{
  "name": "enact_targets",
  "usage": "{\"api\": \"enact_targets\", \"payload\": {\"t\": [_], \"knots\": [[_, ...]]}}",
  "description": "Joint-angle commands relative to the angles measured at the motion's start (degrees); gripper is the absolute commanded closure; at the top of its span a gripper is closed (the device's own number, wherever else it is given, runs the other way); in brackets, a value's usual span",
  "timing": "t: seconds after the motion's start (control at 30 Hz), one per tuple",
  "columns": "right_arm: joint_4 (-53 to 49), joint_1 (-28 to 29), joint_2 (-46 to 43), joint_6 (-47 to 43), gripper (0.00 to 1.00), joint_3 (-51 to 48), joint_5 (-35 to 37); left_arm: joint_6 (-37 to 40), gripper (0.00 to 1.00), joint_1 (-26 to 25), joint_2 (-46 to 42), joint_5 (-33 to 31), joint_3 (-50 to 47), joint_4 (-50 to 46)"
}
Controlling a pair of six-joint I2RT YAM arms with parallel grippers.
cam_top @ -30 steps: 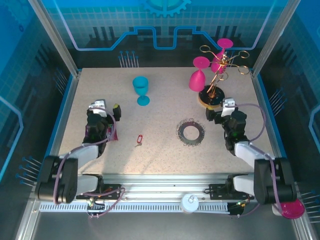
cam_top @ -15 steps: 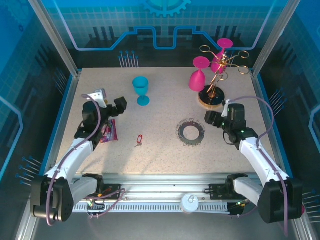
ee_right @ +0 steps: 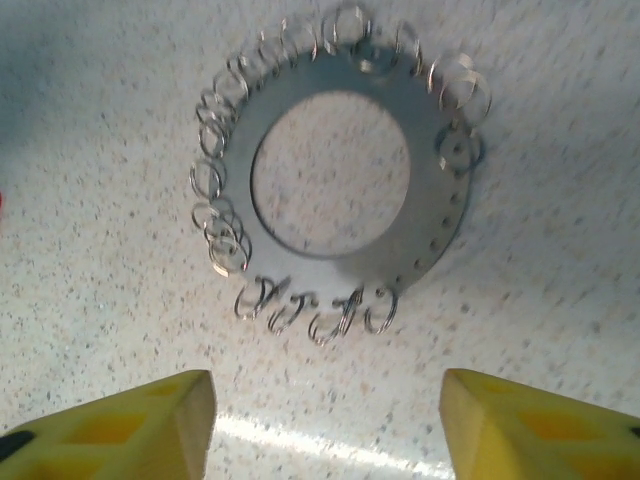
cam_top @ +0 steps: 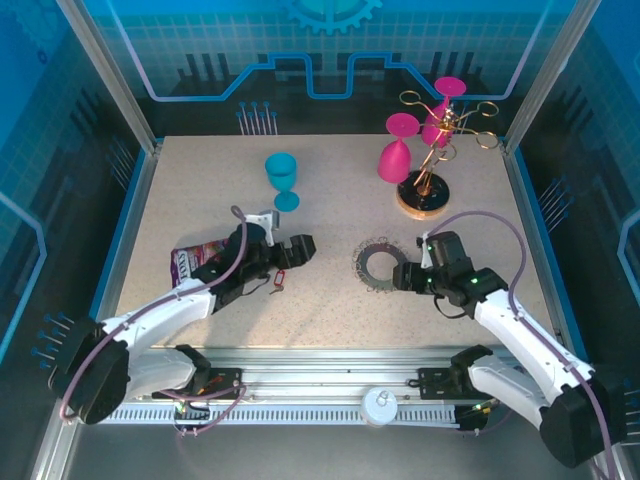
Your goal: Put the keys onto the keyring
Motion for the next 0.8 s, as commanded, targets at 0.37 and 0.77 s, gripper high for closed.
{"api": "enact_targets", "payload": {"t": [0.37, 0.77], "knots": [[1.6, 3.4, 10.6, 8.2, 0.70, -2.2, 7.4, -12.8, 0.01, -5.2, 15.2, 1.4, 2.2, 6.6], [10.1, 2.4, 18.3, 9.7, 0.77, -2.9, 4.0, -12.4, 0.01, -5.3, 15.2, 1.4, 2.3, 6.2]]}}
